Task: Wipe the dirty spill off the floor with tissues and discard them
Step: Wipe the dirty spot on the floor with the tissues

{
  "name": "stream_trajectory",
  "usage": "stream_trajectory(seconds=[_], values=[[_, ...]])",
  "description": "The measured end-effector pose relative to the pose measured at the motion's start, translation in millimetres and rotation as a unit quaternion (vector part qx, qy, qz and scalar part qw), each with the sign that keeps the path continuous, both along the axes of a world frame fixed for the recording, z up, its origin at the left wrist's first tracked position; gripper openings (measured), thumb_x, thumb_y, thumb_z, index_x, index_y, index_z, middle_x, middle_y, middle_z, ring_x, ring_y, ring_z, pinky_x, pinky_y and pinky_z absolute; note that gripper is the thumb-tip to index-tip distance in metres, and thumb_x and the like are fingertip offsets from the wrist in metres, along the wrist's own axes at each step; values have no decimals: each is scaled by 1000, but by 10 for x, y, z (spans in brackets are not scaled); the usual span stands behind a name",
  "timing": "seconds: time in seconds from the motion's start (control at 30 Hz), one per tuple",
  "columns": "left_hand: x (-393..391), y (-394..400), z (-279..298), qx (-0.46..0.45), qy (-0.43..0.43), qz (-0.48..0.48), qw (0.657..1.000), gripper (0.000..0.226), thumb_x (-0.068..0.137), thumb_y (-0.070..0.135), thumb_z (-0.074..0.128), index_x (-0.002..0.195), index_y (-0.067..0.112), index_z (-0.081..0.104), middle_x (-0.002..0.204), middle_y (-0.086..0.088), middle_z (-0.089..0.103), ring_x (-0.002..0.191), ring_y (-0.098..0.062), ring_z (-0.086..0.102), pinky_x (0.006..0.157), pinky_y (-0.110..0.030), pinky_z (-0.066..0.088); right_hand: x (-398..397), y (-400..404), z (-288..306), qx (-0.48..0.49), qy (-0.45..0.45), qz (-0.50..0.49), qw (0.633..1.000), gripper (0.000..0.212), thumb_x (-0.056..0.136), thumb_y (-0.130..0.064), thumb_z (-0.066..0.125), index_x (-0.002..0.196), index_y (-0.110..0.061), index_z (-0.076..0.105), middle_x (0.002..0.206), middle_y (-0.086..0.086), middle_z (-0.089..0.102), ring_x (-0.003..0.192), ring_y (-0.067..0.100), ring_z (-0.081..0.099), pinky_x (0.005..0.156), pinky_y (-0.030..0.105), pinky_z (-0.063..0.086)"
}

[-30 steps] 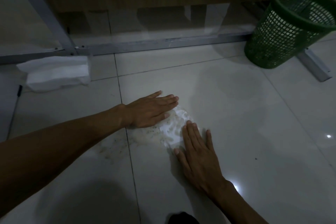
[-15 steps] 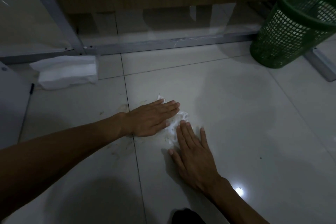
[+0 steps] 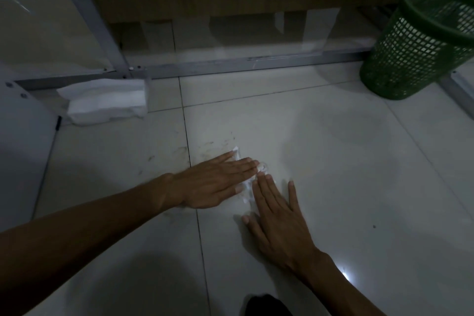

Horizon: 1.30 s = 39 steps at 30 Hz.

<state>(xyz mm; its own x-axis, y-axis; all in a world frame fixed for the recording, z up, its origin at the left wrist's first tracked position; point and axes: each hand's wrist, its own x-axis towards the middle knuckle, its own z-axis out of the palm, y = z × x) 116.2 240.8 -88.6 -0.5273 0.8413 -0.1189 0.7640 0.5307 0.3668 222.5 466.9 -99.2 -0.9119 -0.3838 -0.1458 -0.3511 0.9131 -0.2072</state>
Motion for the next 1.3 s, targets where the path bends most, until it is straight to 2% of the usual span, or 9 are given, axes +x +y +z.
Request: stream_trajectory(seconds=[0.07, 0.17, 0.53, 0.8, 0.97, 1.03, 1.13, 1.23, 1.3], values=[[-21, -73, 10, 22, -11, 43, 999, 58, 111, 39, 22, 163, 17, 11, 172, 4, 5, 157, -4, -2, 129, -38, -3, 10, 52, -2, -4, 1, 6, 1000, 78, 104, -62, 10, 164, -12, 3, 172, 5, -3, 159, 16, -9, 126, 59, -3], [-82, -208, 6, -7, 2, 79, 997, 59, 110, 42, 19, 163, 20, 6, 172, 5, 0, 156, -3, -6, 129, -41, -2, 93, 117, -2, -14, 1, 1, 1000, 78, 104, -63, 12, 164, -14, 2, 172, 4, -4, 159, 16, -9, 125, 61, -5], [-93, -139, 48, -61, 33, 26, 997, 63, 107, 46, 11, 163, 18, 11, 172, 3, 5, 157, -7, -4, 128, -42, -5, 228, 100, -20, -13, -2, 12, 1000, 75, 106, -63, 13, 164, -17, 13, 173, 3, 4, 159, 15, -2, 125, 63, 2], [74, -114, 34, -44, 66, -24, 997, 60, 110, 42, 18, 162, 13, 16, 171, -1, 11, 158, -10, 1, 129, -47, 3, 157, 53, 0, -2, -4, 9, 1000, 75, 106, -62, 13, 164, -15, 16, 172, 4, 7, 159, 13, -2, 125, 61, 3], [201, -64, -3, -15, 60, -13, 998, 61, 109, 43, 20, 162, 12, 19, 171, -3, 14, 158, -10, 2, 129, -48, 3, 148, 62, 4, -31, 1, 4, 999, 72, 106, -60, 15, 164, -18, 13, 172, 0, 7, 158, 8, -1, 126, 60, 1], [180, -62, 24, -3, 50, -4, 999, 59, 110, 42, 22, 162, 13, 21, 170, -1, 17, 158, -8, 3, 129, -46, 1, 123, 67, 35, -74, 3, -7, 997, 68, 106, -57, 17, 163, -19, 23, 171, -2, 17, 158, 7, 7, 126, 60, 1], [181, -57, 67, 68, 33, 42, 996, 53, 108, 33, 40, 156, 10, 38, 163, -4, 37, 155, -12, 22, 129, -47, 10, 26, 122, 120, -175, 37, -49, 983, 50, 105, -40, 40, 148, -17, 53, 156, 0, 50, 149, 13, 39, 126, 53, 15], [229, -67, 79, 113, 48, 82, 989, 46, 100, 14, 54, 145, 6, 54, 151, -8, 55, 145, -22, 46, 126, -50, 23, -129, 218, 179, -236, 119, -80, 961, 34, 94, -10, 65, 127, -5, 70, 131, 10, 70, 122, 26, 65, 115, 36, 37], [262, -65, 74, 110, 50, 80, 989, 45, 99, 9, 55, 143, 7, 56, 150, -7, 56, 143, -21, 48, 125, -48, 24, -276, 246, 217, -248, 140, -61, 957, 30, 87, 6, 71, 117, 3, 73, 120, 16, 74, 109, 32, 71, 110, 23, 39]])
